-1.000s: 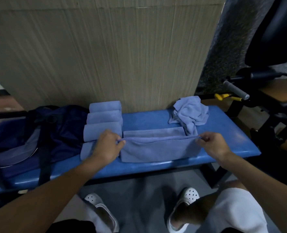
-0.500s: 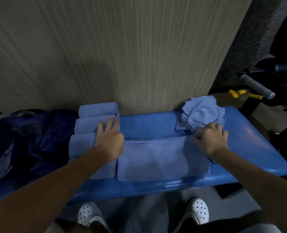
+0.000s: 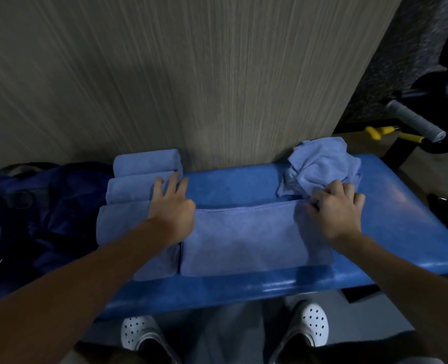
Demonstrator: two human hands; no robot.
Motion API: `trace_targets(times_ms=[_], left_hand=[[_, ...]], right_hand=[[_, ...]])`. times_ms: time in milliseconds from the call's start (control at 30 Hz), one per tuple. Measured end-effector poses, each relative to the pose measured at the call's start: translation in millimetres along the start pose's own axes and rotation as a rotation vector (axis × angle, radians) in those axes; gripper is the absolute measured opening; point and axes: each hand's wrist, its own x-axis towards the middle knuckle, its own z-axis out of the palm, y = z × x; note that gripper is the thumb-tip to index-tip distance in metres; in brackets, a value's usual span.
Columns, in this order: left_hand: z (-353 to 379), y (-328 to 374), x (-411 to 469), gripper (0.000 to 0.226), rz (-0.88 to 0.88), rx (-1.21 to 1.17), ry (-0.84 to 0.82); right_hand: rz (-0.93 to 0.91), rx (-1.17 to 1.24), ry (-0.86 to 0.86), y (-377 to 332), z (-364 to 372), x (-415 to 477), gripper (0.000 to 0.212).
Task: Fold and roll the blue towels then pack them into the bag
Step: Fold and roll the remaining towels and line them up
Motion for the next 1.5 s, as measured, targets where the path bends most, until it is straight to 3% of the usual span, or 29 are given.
trace_targets(times_ms=[333, 467, 600, 700, 867, 1033, 1233, 1333, 1500], left_hand=[[-7.3, 4.3, 10.6, 0.029, -0.006, 0.096, -0.034], [-10.5, 23.1, 9.8, 0.046, 0.089, 0.061, 0.136], [-10.3, 79.5, -5.7, 0.059, 0.344, -0.239, 0.334], [-2.6, 116.3, -9.0, 0.066, 0.427, -0.408, 0.222], [17.5, 140.0, -6.0, 0.069, 0.430, -0.359, 0.096], [17.1, 143.7, -5.7, 0.071, 0.412, -0.331, 0.095], [11.6, 163.0, -6.6, 0.072, 0.447, -0.324, 0.079], [13.9, 163.1, -5.7, 0.071, 0.439, -0.311, 0.094], [16.8, 162.8, -6.1, 0.070, 0.440, -0.349, 0.126]], right_hand=[[-0.007, -0.056, 0.031, -3.0, 9.1, 7.0, 0.020], [0.045, -0.039, 0.042, -5.0, 5.9, 5.5, 0.028], [0.131, 0.297, 0.150, -4.7, -5.4, -24.5, 0.023], [0.163, 0.463, 0.116, -8.0, -3.3, -66.1, 0.014], [0.179, 0.092, 0.005, -6.6, 22.4, -100.1, 0.027], [0.192, -0.001, -0.019, -8.1, 21.9, -100.8, 0.038], [0.266, 0.093, -0.044, -5.1, 21.9, -98.5, 0.044], [0.327, 0.163, -0.163, -1.4, 16.6, -95.8, 0.047], [0.295, 0.332, -0.079, -5.1, 7.7, -96.1, 0.030]])
